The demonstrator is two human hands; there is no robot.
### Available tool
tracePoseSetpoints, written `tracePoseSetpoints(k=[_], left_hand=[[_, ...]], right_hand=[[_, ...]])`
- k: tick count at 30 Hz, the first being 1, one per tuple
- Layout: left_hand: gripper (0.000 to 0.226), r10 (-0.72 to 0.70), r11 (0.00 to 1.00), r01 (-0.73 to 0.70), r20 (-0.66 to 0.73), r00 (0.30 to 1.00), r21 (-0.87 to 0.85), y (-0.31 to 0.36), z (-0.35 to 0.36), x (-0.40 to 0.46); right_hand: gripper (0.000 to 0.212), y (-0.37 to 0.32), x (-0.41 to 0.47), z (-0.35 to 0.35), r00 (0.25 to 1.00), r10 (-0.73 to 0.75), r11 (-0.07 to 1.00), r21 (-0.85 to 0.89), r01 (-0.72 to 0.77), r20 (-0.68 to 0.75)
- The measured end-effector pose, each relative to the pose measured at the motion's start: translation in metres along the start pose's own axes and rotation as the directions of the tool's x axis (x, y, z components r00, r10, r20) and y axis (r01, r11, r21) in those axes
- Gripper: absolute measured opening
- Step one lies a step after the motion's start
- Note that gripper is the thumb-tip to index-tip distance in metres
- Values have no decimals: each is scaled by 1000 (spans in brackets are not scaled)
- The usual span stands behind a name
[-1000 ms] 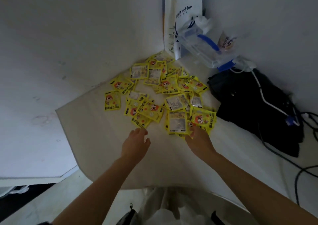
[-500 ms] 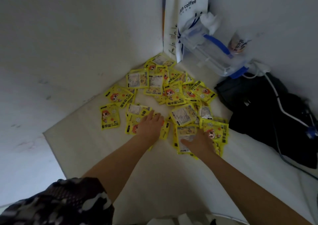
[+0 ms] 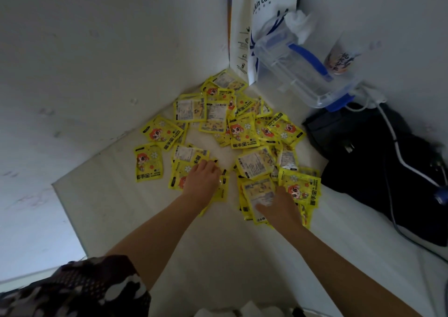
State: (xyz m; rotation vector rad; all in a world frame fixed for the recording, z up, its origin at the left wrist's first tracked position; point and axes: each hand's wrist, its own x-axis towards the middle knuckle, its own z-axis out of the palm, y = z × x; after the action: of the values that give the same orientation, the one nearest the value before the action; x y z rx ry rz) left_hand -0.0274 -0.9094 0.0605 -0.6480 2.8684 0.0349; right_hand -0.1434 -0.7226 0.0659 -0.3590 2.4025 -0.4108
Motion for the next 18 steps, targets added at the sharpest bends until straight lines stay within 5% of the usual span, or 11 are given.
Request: tracePoseSetpoints(k=[9,14,16,18], left_hand=[[17,-178,937,190,69,982,-294,-14,0,-37],[24,-377,677,455,258,890,-579,-24,-5,-52],[42,-414,529,514,324,851,-675,-27,-5,-55],[57,-421,489,522,336,843,-699,-29,-3,-56]], right_hand=[[32,17,-4,-23,997,-78,997,-6,78,1],[29,4,5,-47,979,-201,975,104,198,18],[28,-5,14,-57,964,-266,961,84,263,23],[27,-14,24,-65,940,-339,941,4,339,44]])
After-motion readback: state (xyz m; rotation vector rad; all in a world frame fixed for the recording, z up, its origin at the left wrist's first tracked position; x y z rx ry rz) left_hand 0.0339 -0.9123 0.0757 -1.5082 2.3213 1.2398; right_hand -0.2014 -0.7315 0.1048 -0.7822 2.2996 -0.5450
